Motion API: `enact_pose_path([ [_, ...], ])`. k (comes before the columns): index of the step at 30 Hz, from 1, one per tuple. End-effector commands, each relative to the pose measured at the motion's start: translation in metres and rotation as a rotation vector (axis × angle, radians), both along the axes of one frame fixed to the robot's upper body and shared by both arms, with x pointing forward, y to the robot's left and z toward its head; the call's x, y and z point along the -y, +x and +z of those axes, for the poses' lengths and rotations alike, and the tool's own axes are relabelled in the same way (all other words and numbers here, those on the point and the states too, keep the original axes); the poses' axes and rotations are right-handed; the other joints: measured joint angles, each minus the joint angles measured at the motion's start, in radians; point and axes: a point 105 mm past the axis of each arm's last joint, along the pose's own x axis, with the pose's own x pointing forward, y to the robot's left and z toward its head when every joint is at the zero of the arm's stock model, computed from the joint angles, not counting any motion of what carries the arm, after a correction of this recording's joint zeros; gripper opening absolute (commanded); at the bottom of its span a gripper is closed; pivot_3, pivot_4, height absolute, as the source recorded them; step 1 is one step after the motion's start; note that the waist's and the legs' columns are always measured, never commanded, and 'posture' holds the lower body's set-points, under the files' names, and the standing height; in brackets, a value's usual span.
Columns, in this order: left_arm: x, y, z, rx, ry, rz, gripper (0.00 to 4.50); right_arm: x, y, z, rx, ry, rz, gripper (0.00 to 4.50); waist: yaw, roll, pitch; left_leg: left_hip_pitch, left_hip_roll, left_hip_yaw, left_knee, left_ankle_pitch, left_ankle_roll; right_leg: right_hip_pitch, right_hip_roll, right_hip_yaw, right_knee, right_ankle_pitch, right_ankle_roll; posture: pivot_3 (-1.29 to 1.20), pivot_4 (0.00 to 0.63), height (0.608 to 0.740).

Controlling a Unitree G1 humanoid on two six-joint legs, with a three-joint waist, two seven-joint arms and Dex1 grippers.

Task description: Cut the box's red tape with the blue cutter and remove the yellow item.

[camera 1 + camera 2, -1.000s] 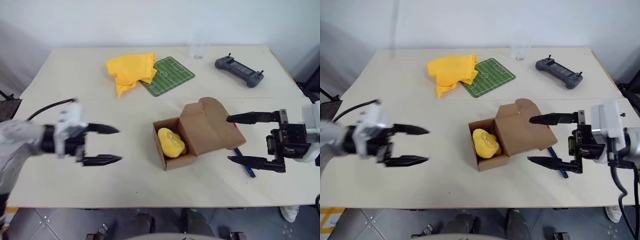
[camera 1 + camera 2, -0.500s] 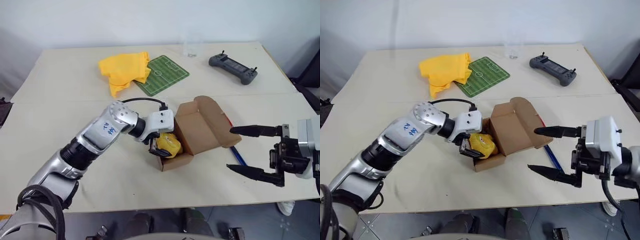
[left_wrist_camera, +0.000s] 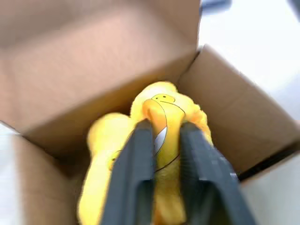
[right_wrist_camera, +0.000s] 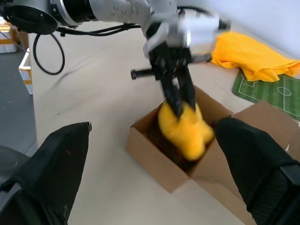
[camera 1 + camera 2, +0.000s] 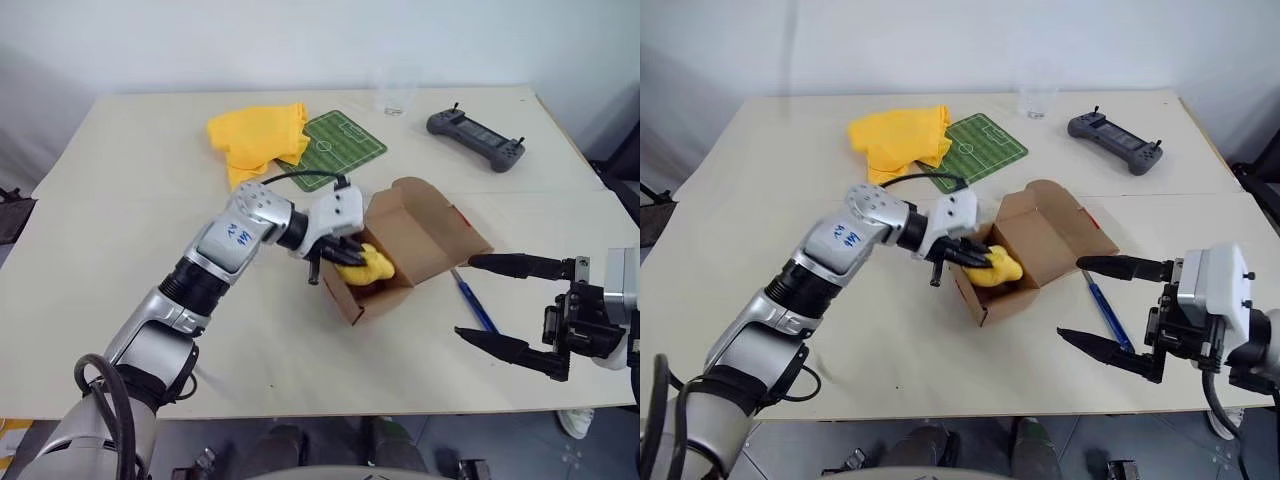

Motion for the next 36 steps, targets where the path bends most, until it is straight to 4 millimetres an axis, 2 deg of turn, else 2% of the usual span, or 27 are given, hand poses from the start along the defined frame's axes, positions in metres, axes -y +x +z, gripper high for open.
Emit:
enact_pose_path([
  [1,-0.012,0.003,0.036,-0.054,-0.229,0.023,0.02,-0.005,0.002,0.008,0.050,0.064,0.014,4.50,-0.004,0.000,0.000,0.000,0.000,0.000,0.000,0.000,0.000,0.000,0.000,0.000,0.000,0.000,0.000,0.00,0.150,0.740],
  [5,-0.036,0.001,0.064,-0.044,-0.497,0.032,0.02,-0.010,0.008,0.008,0.058,0.124,0.031,4.50,-0.008,0.000,0.000,0.001,0.000,0.000,0.001,0.000,-0.001,0.000,0.000,0.000,0.002,0.000,0.000,0.00,0.150,0.740],
  [7,-0.068,-0.002,0.063,-0.010,-0.602,0.091,0.02,-0.018,0.013,0.007,0.073,0.154,0.069,4.50,-0.018,0.000,0.000,0.001,0.000,0.000,0.001,0.001,-0.001,0.000,0.000,0.000,0.002,0.000,0.000,0.00,0.150,0.740],
  [10,-0.101,-0.006,0.055,0.057,-0.651,0.208,0.02,-0.028,0.017,0.006,0.098,0.181,0.127,4.50,-0.031,0.000,0.000,0.002,0.001,0.000,0.000,0.001,-0.002,0.000,-0.002,0.000,0.003,0.000,0.000,0.00,0.150,0.740],
  [13,-0.162,-0.010,0.033,0.141,-0.654,0.464,0.02,-0.050,0.021,0.001,0.105,0.205,0.235,4.50,-0.038,0.000,0.000,0.003,0.001,0.001,0.001,0.001,-0.003,0.000,-0.001,0.001,0.003,0.000,0.000,0.00,0.150,0.740],
  [15,-0.223,-0.023,0.009,0.207,-0.596,0.703,0.02,-0.068,0.025,-0.004,0.091,0.215,0.325,4.50,-0.050,0.000,0.000,0.003,0.002,0.000,0.001,0.002,-0.003,-0.001,-0.001,0.001,0.004,0.000,0.000,0.00,0.150,0.740],
  [17,-0.255,-0.040,-0.013,0.204,-0.523,0.815,0.02,-0.077,0.031,-0.011,0.080,0.193,0.365,4.50,-0.056,0.000,0.000,0.004,0.003,0.001,-0.001,0.001,-0.004,-0.001,-0.001,0.001,0.004,-0.001,-0.001,0.00,0.150,0.740],
  [20,-0.267,-0.052,-0.038,0.144,-0.460,0.854,0.02,-0.076,0.044,-0.029,0.114,0.059,0.366,4.50,-0.026,-0.001,0.000,0.003,0.001,-0.001,-0.001,0.002,-0.004,0.000,-0.001,-0.001,0.004,-0.001,-0.002,0.00,0.150,0.740],
  [23,-0.278,-0.052,-0.051,0.125,-0.439,0.908,0.77,-0.071,0.055,-0.026,0.148,0.103,0.324,4.50,0.005,-0.001,0.000,0.003,-0.004,-0.003,0.000,0.003,-0.001,0.001,-0.003,-0.002,0.002,-0.001,-0.002,0.00,0.150,0.740],
  [28,-0.288,-0.050,-0.041,0.169,-0.445,0.937,2.32,-0.067,0.051,-0.025,0.165,0.135,0.311,4.50,0.000,-0.002,-0.001,0.003,-0.003,-0.004,0.000,0.003,-0.002,0.001,-0.003,-0.002,0.006,-0.001,-0.002,0.00,0.150,0.740],
  [29,-0.285,-0.058,-0.031,0.105,-0.513,0.894,2.59,-0.063,0.051,-0.025,0.167,0.133,0.291,4.50,-0.004,-0.002,-0.001,0.003,-0.002,-0.003,0.000,0.002,-0.003,0.001,-0.003,-0.002,0.006,-0.001,-0.002,0.00,0.150,0.740],
  [30,-0.290,-0.065,-0.023,0.118,-0.516,0.883,2.93,-0.057,0.051,-0.024,0.170,0.138,0.267,4.50,-0.008,-0.002,-0.001,0.003,-0.001,-0.003,0.000,0.002,-0.003,0.000,-0.003,-0.002,0.006,-0.001,-0.002,0.00,0.150,0.740],
  [32,-0.295,-0.072,-0.016,0.142,-0.506,0.880,2.93,-0.051,0.051,-0.021,0.173,0.147,0.240,4.50,-0.021,-0.002,-0.001,0.003,0.001,-0.003,-0.001,0.001,-0.004,-0.001,-0.002,-0.002,0.006,-0.002,-0.004,0.00,0.150,0.740],
  [36,-0.344,-0.118,-0.018,0.105,-0.326,0.986,2.93,-0.031,0.044,-0.016,0.169,0.123,0.193,4.50,-0.054,-0.001,0.000,0.004,0.004,-0.001,-0.003,0.000,-0.006,-0.001,-0.001,0.000,0.005,-0.002,-0.005,0.00,0.150,0.740],
])
